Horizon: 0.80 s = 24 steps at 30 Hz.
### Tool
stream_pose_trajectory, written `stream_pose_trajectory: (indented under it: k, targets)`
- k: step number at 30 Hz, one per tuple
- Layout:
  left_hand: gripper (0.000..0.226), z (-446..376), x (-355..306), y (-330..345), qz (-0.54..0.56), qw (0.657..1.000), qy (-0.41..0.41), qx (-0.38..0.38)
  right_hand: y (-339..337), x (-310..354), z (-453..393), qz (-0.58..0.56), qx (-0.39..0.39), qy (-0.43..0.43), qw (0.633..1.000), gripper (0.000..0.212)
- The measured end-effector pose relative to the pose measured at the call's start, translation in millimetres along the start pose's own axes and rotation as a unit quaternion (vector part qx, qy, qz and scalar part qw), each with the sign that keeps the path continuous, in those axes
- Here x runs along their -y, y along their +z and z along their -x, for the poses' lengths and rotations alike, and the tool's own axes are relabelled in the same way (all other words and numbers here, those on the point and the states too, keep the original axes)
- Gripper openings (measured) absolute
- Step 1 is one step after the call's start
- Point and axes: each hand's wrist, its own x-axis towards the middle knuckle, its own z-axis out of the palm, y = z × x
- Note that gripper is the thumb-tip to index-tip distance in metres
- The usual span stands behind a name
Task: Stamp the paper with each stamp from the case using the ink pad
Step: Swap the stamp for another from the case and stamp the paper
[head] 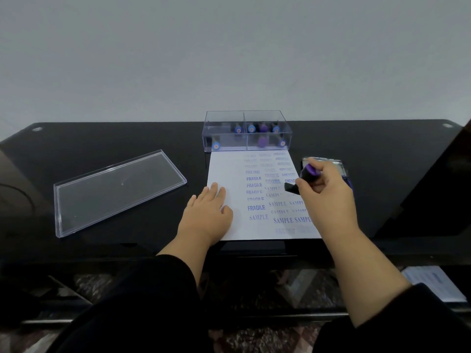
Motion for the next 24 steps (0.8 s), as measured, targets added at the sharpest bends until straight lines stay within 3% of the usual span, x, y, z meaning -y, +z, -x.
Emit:
stream_pose_trajectory:
  k: [8, 17, 24]
  targets:
    - [0.054, 1, 1, 1, 0.003, 1.0, 0.001, -0.007, -16, -3, -13, 0.014, -0.044, -0.006, 0.999, 0.038]
    - [0.054, 0, 2, 0, 0.004, 1.0, 0.001, -0.003, -32, -17, -52, 0.179, -0.032, -0.007, 0.983, 0.035]
    - [0.054, 0, 1, 1, 0.003, 1.0, 0.003, -0.007, -26, -37, -55, 0.247, -0.015, 0.015, 0.969, 0.04]
